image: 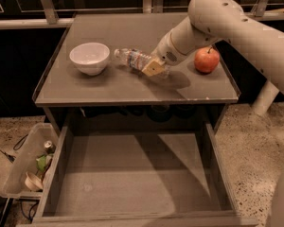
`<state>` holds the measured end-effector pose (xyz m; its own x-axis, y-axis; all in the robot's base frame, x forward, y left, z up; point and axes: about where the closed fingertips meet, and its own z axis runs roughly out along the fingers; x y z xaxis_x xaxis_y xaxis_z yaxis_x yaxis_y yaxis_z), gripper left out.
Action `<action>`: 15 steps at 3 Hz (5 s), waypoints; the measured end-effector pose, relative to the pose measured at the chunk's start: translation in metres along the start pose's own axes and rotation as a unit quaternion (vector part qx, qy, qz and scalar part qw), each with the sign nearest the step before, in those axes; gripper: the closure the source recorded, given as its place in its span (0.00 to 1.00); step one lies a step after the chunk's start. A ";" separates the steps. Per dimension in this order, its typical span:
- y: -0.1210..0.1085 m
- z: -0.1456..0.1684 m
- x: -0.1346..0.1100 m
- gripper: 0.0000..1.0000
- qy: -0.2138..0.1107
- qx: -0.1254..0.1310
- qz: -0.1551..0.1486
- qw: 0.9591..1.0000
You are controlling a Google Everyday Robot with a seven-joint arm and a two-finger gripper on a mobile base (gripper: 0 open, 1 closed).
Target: Place water bottle into top drawer
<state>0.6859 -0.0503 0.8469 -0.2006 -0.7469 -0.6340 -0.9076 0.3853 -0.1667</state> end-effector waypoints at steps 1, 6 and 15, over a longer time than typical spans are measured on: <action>0.014 -0.022 -0.002 1.00 -0.024 -0.002 -0.014 1.000; 0.129 -0.130 0.077 1.00 -0.077 0.056 -0.038 0.995; 0.239 0.058 0.172 1.00 -0.042 -0.116 0.045 0.991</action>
Offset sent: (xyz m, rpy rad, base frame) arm -0.0976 -0.0226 0.0681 0.1065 -0.1536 0.1153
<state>0.4557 -0.0553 0.6541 -0.2616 -0.6641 -0.7004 -0.9500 0.3053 0.0654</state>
